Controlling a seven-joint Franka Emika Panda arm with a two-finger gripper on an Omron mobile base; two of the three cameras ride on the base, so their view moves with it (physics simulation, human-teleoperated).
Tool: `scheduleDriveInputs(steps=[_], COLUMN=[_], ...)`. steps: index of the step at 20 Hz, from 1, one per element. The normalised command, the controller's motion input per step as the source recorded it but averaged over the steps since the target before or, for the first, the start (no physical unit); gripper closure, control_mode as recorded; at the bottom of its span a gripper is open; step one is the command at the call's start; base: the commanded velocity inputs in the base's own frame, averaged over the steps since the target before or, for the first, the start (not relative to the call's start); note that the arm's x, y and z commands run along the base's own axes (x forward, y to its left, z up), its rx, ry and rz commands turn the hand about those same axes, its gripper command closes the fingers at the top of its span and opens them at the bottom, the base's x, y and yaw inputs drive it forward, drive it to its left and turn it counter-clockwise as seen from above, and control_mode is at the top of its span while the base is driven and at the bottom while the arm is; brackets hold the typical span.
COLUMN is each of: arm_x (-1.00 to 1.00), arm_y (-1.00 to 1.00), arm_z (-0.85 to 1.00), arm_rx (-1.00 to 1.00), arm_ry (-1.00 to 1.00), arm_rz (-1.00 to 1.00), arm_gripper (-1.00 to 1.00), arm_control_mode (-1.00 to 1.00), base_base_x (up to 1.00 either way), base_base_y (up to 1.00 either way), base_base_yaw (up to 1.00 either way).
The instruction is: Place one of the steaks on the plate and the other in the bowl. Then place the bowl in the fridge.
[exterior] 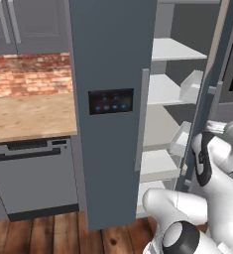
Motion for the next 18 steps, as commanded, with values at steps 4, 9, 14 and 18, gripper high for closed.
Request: scheduleDriveInputs(steps=[4, 9, 14, 18], arm_x=[-0.09, 0.0, 0.0, 0.0], arm_y=[0.4, 0.51, 0.51, 0.48], arm_z=[0.36, 0.28, 0.22, 0.08], arm_rx=[-0.22, -0.29, -0.27, -0.27], arm_ry=[0.2, 0.36, 0.4, 0.47], arm_rz=[-0.02, -0.06, -0.08, -0.07], arm_gripper=[-1.0, -1.0, -1.0, -1.0], arm_control_mode=[-1.0, -1.0, -1.0, -1.0], base_base_x=[0.0, 0.0, 0.0, 0.0], base_base_y=[0.0, 0.0, 0.0, 0.0], base_base_yaw=[0.0, 0.0, 0.0, 0.0])
